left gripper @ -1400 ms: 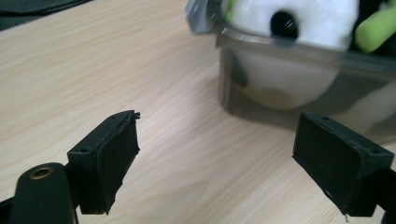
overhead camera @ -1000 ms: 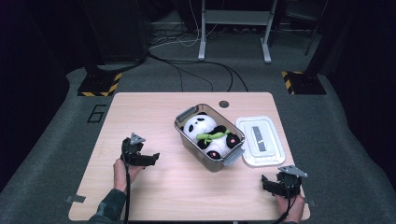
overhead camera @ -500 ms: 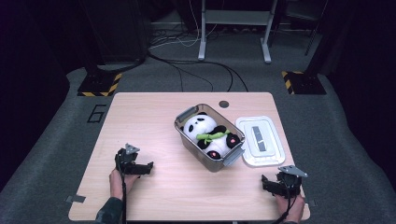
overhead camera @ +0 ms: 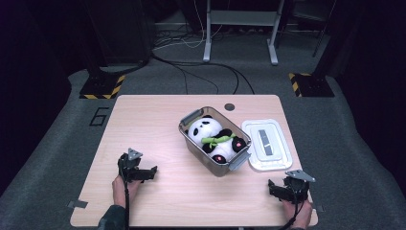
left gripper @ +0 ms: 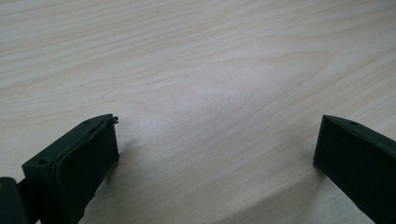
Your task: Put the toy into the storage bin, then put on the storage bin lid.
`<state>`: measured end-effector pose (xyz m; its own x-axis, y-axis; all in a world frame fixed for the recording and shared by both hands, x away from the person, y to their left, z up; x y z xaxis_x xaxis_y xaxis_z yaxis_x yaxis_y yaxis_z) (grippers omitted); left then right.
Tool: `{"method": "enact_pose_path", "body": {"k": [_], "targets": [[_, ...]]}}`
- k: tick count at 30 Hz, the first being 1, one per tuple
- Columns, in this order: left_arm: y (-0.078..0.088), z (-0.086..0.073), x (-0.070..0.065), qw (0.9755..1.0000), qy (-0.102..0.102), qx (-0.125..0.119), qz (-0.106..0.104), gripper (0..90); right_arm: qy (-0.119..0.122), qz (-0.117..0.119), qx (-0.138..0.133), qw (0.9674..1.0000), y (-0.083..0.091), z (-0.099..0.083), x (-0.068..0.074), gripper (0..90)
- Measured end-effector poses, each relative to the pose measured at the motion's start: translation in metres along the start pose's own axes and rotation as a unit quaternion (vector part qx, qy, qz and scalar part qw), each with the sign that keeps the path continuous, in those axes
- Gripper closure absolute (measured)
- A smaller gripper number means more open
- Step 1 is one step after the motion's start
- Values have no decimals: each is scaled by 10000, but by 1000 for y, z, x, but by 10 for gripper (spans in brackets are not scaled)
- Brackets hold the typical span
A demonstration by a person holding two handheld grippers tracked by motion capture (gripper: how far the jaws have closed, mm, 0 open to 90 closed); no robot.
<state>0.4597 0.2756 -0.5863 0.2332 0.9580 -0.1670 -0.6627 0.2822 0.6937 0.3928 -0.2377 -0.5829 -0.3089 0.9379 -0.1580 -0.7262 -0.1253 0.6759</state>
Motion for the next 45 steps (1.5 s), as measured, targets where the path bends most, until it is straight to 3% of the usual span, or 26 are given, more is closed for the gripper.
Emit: {"method": "enact_pose_path", "body": {"k": [27, 32, 33, 45], "targets": [[-1, 1, -1, 9999, 48, -42, 81, 0, 14, -23, -3, 10000, 0, 0, 0, 103], [-1, 0, -1, 9999, 68, -35, 67, 0, 159, 137, 25, 9998, -1, 0, 4, 39], [1, 0, 0, 10000, -15, 60, 69, 0, 190, 165, 57, 9997, -2, 0, 5, 31], [0, 0, 0, 10000, 6, 49, 69, 0, 277, 315, 284, 9987, -3, 4, 6, 9]]}}
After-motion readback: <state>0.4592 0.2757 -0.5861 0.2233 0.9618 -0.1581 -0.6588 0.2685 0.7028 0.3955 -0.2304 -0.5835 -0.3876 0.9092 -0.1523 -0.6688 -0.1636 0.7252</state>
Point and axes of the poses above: each handheld gripper's, and its own axes: y roughly backward along the jaws, z roughly out of its top, x roughly to its left, the point moved 8 cm from there along -y, roughly forward along the jaws, and after that the axes turned 13 degrees about y, right-handed, at the moved point
